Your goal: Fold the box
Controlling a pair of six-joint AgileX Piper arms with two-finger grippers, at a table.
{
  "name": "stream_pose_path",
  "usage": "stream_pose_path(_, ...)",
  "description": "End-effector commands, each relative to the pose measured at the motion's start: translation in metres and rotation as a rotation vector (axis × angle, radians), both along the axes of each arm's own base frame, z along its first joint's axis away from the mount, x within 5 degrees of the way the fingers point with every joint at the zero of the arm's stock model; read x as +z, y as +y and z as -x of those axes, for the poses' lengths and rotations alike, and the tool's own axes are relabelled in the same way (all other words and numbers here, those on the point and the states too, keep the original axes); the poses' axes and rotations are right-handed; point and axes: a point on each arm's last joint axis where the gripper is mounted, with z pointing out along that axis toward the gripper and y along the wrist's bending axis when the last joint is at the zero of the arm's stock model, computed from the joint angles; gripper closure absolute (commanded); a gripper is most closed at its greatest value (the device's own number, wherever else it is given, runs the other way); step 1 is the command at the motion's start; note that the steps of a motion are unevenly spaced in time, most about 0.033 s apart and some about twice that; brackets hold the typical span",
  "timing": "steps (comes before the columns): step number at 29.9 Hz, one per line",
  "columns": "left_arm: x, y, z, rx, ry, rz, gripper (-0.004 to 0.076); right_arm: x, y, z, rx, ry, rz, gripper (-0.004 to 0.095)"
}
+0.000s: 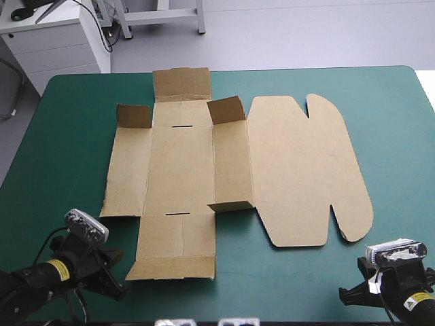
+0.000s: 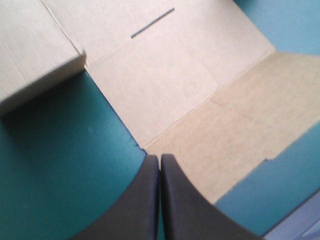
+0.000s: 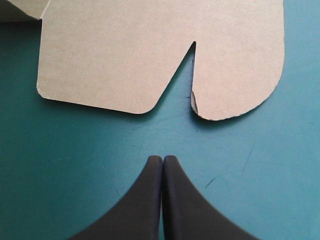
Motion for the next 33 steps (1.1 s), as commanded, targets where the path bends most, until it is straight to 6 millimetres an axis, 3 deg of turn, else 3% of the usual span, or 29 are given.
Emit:
stream_pose_path(1, 0.034, -0.011, -0.021, 0.04, -0.076, 0.091, 0.0731, 0.012, 0.001, -0.004, -0.006, -0.07, -0.019, 0.0927)
stream_pose_path(6, 0.073, -0.031, -0.066, 0.05, -0.155, 0.128, 0.073, 0.012, 0.001, -0.004, -0.006, -0.07, -0.019, 0.0927)
stream_pose_path(12, 0.08, -0.055, -0.138, 0.069, -0.103, 0.046, 0.0706, 0.012, 0.001, -0.004, -0.006, -0.07, -0.019, 0.0927)
stream_pose_path(17, 0.077, -0.051, -0.185, 0.039, 0.017, 0.113, 0.0706, 0.012, 0.001, -0.004, -0.006, -0.07, -0.019, 0.0927)
stream_pose_path(20, 0.076, -0.032, -0.203, 0.017, 0.102, 0.227, 0.0706, 0.012, 0.001, -0.004, -0.006, -0.07, -0.019, 0.0927)
stream_pose_path(24, 0.074, 0.013, -0.213, 0.067, 0.14, 0.343, 0.0706, 0.012, 0.001, -0.004, -0.006, -0.07, -0.019, 0.0927)
stream_pose_path(28, 0.07, 0.061, -0.214, 0.178, 0.161, 0.391, 0.0706, 0.012, 0.001, -0.004, -0.006, -0.07, -0.019, 0.0927)
stream_pose_path(33, 0.056, 0.118, -0.205, 0.314, 0.181, 0.331, 0.0706, 0.012, 0.001, -0.004, -0.006, -0.07, -0.019, 0.0927)
